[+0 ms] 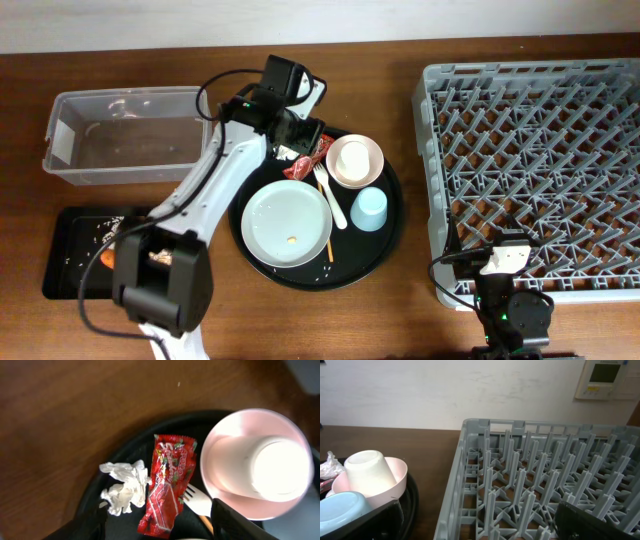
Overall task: Sort waste into correct bins and load items into the dishwasher rack
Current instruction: 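Grasp the red snack wrapper on the round tray with the left gripper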
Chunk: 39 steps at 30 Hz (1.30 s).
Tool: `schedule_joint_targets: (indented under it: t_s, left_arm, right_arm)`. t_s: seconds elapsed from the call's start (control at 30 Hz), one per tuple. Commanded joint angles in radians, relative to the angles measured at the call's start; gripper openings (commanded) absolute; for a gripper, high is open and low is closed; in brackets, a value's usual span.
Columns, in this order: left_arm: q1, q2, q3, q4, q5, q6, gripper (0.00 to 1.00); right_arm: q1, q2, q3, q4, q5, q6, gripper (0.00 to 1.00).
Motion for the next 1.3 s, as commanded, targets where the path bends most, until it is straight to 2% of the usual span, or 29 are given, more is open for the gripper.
schedule_joint_targets:
  t_s: [0.0,0.2,0.5,0.7,0.77,0.8,0.93,1.07,1.17,1.27]
  left_arm:
    - [-0.002,0.094,0.016,0.003,-0.014,0.036,0.66]
    - [-0.011,0.190,0.015,-0.012,-0.006,0.040,0.66]
    - [-0.061,0.244,0.015,-0.021,-0.007,0.045,0.67]
    - [-0.064,0.244,0.015,-0.018,-0.082,0.044,0.65]
    - [-0.064,0.244,0.015,-0.011,-0.093,0.044,0.51]
    - [-0.064,0.244,0.015,-0.008,-0.093,0.044,0.50]
    - [-0.064,0.244,0.016,-0.007,-0.093,0.044,0.34]
    - [-0.064,0.243,0.023,-0.008,-0.093,0.043,0.03]
    - [-0.064,0.242,0.048,-0.035,-0.085,0.023,0.01]
    - [-0.064,0.216,0.101,-0.077,0.004,0.006,0.01]
  right_arm:
    - [-0.007,-0.006,-0.005,-0.005,0.012,-0.003,0.99]
    - [-0.007,-0.006,-0.005,-0.005,0.012,-0.003,0.99]
    - [-0.007,-0.006,-0.005,-0.005,0.012,-0.003,0.99]
    - [-0.007,-0.006,-0.005,-0.005,0.012,-0.003,0.99]
    - [-0.007,-0.006,-0.005,-0.005,0.012,-0.003,0.99]
    - [-0.007,-0.006,-0.005,-0.005,0.012,-0.003,0.99]
    - [-0.007,-0.006,-0.005,-0.005,0.012,-0.003,0.99]
    - [-0.007,-0.007,-0.005,-0.005,0.012,-0.003,0.99]
    - [-0.007,-0.006,-0.005,-0.005,0.012,-0.003,0.99]
    - [-0.007,-0.006,-0.005,-0.005,0.012,-0.003,0.99]
